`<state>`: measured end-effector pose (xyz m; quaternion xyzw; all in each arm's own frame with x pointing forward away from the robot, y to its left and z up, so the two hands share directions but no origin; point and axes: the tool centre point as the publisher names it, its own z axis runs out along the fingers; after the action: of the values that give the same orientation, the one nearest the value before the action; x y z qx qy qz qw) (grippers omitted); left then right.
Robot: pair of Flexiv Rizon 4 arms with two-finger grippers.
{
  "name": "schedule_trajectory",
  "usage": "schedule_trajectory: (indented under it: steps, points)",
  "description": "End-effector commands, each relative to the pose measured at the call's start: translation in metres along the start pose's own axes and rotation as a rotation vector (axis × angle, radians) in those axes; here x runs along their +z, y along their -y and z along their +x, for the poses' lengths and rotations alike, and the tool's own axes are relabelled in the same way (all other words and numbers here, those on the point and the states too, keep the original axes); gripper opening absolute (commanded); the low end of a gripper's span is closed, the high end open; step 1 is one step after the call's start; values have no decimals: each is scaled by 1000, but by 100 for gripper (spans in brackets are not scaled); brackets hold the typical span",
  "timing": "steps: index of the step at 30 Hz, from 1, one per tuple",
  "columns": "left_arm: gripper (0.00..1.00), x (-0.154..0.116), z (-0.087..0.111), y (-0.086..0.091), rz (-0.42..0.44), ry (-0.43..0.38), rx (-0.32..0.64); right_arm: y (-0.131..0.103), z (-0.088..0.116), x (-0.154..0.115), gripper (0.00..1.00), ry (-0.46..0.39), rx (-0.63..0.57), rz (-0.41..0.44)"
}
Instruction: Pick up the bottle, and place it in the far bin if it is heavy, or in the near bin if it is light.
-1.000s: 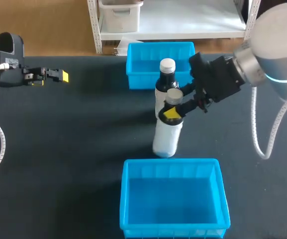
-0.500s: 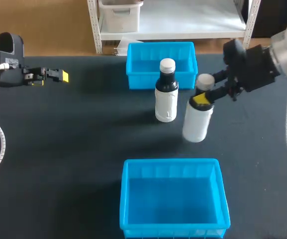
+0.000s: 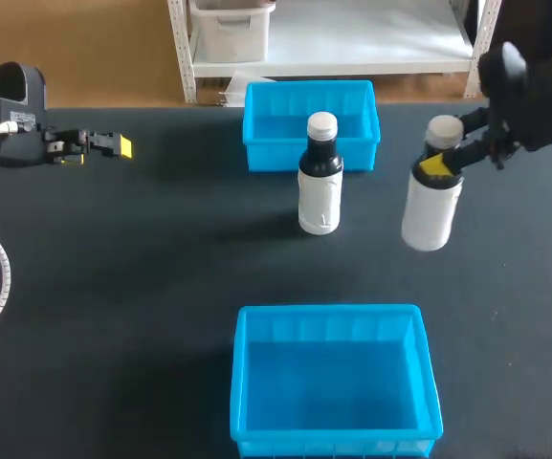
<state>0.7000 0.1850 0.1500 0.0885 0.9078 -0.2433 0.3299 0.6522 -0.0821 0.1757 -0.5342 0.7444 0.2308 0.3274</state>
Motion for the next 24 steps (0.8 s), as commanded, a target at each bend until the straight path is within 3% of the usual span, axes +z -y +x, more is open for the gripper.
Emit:
schedule_trajectory:
  steps: [1,11,24]
  points:
    - [100,0,0,0,0,0,0,-10,-2,-23,0,-1,-6,11]
    - [100,0,0,0,0,0,0,-42,-32,-42,0,29,-61,-30]
    - [100,0,0,0,0,0,0,-120,-85,-35,0,64,-171,-182]
